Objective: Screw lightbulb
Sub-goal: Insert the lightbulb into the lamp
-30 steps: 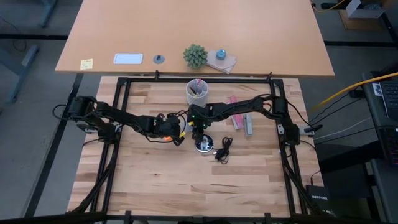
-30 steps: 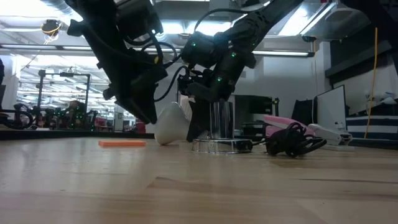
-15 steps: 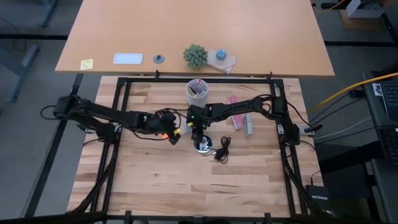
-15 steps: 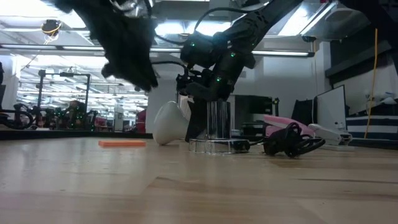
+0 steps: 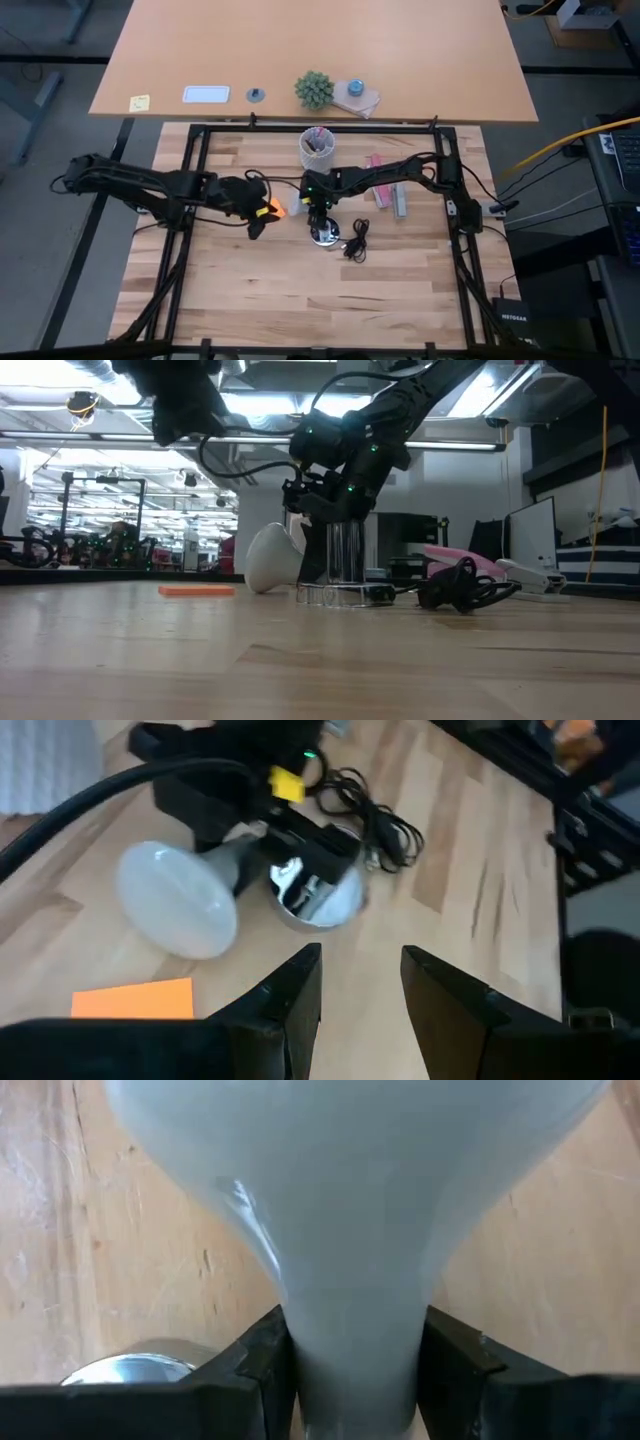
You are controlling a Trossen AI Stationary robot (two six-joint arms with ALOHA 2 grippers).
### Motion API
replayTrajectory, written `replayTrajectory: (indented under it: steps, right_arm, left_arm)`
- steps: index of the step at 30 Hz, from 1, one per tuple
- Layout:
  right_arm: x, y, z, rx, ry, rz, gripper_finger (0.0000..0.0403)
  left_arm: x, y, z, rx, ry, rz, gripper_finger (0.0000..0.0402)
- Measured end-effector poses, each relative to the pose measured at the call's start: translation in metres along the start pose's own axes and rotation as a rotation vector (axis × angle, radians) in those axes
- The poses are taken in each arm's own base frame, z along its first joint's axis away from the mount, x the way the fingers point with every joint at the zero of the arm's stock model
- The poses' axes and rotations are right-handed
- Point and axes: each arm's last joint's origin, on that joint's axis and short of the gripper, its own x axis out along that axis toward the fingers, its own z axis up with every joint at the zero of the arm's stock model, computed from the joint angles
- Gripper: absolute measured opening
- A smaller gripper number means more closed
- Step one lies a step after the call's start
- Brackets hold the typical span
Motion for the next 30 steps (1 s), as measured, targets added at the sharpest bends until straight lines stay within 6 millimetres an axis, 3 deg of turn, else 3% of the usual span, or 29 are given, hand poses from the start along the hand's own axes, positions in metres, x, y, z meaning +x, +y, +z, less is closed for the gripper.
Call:
replayTrajectory:
  steps: [9, 16, 30]
  right_arm:
    - [0.000, 0.000, 0.000, 0.001, -0.001, 0.001, 0.0158]
    - [-0.003, 0.000, 0.003, 0.002, 0.010, -0.001, 0.0158]
    - [-0.056, 0.007, 0.053, -0.047, 0.014, -0.123, 0.0158]
  left_arm:
    - [-0.027, -0.009, -0.001, 0.076, -0.071, -0.081, 0.0131]
    - [-0.028, -0.010, -0.002, 0.078, -0.085, -0.063, 0.0131]
    - [-0.027, -0.009, -0.002, 0.080, -0.089, -0.051, 0.0131]
